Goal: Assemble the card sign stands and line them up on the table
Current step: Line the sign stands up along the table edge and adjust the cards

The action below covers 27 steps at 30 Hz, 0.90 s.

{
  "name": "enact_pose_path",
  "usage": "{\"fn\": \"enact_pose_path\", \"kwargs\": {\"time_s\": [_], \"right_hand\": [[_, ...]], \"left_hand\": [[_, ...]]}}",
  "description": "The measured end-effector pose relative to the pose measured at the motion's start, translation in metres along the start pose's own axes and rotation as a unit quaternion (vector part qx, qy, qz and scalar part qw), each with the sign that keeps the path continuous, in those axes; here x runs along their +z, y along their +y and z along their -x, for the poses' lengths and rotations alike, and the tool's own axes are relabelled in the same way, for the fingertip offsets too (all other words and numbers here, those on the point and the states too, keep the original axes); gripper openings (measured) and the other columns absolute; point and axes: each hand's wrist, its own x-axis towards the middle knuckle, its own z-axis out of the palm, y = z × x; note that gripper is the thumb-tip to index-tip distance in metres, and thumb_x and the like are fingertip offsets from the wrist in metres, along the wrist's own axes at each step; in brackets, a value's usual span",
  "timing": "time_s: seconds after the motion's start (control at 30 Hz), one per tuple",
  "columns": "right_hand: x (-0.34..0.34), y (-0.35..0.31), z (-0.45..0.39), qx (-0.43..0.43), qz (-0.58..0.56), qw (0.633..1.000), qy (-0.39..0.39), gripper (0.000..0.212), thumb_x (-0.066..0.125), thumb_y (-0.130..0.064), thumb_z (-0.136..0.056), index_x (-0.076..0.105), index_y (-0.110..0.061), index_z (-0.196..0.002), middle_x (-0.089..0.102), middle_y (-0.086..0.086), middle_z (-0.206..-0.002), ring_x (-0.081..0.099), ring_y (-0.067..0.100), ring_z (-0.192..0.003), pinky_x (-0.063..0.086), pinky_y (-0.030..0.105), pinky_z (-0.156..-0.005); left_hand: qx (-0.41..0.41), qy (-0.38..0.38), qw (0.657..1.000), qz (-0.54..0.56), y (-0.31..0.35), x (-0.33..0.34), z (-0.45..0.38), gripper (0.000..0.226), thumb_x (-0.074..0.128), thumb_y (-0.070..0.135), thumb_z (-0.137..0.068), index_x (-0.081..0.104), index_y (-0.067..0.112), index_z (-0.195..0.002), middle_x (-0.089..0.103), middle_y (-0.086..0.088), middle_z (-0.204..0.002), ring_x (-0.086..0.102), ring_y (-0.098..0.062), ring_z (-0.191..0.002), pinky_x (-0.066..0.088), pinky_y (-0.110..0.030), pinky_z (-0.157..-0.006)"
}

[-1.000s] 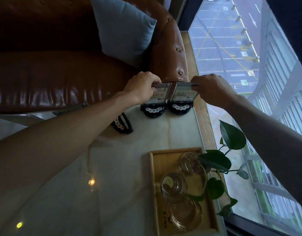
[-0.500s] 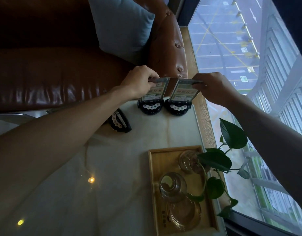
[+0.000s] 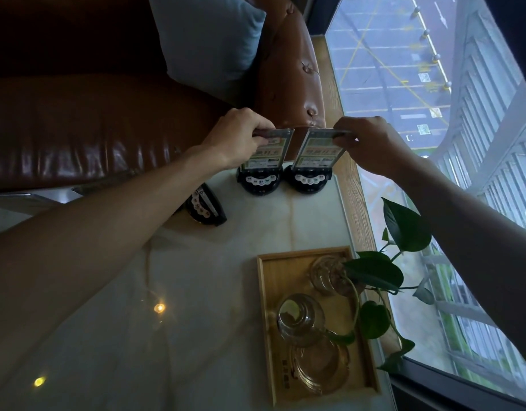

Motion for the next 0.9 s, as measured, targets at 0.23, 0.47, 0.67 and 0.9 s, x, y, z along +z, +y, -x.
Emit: {"fn": "enact_pose_path", "kwargs": {"time_s": [0.23, 0.47, 0.67, 0.9], "right_hand": [[0.004, -0.002, 0.002, 0.001, -0.006, 0.999, -0.035, 0.028, 0.062, -0.014, -0.095, 0.062, -0.009, -0.122, 0.065, 0.019, -0.111, 0.064, 0.037, -0.094, 0.047, 0.034, -0.075], [-0.009, -0.034, 0.017, 0.046, 0.006, 0.995, 0.084, 0.051, 0.062, -0.030, -0.094, 0.049, -0.009, -0.139, 0.053, 0.022, -0.134, 0.057, 0.039, -0.113, 0.048, 0.046, -0.092], [0.006, -0.123, 0.021, 0.008, -0.138, 0.980, 0.141, 0.015, 0.064, -0.025, -0.087, 0.068, -0.017, -0.101, 0.072, 0.004, -0.088, 0.069, 0.023, -0.081, 0.056, 0.042, -0.077], [0.056, -0.220, 0.020, -0.097, -0.064, 0.983, -0.139, 0.038, 0.068, -0.039, -0.092, 0.057, -0.021, -0.124, 0.065, -0.006, -0.104, 0.065, 0.014, -0.087, 0.054, 0.029, -0.070]], "left_hand": [[-0.015, -0.020, 1.000, 0.008, 0.000, -0.004, 0.004, 0.043, 0.071, 0.025, -0.092, 0.064, 0.022, -0.134, 0.070, -0.003, -0.121, 0.065, -0.020, -0.111, 0.051, -0.030, -0.092], [-0.055, -0.018, 0.998, 0.001, -0.026, -0.067, 0.034, 0.037, 0.057, 0.005, -0.092, 0.069, 0.020, -0.124, 0.072, 0.000, -0.116, 0.067, -0.015, -0.110, 0.053, -0.027, -0.091], [-0.026, -0.192, 0.980, -0.047, -0.044, -0.089, 0.075, 0.040, 0.068, 0.003, -0.082, 0.075, 0.029, -0.112, 0.068, 0.018, -0.099, 0.065, -0.005, -0.101, 0.047, -0.017, -0.075], [0.000, -0.077, 0.992, -0.098, -0.078, -0.076, 0.079, 0.028, 0.073, 0.006, -0.085, 0.075, 0.023, -0.107, 0.069, 0.004, -0.104, 0.064, -0.011, -0.095, 0.050, -0.028, -0.077]]}}
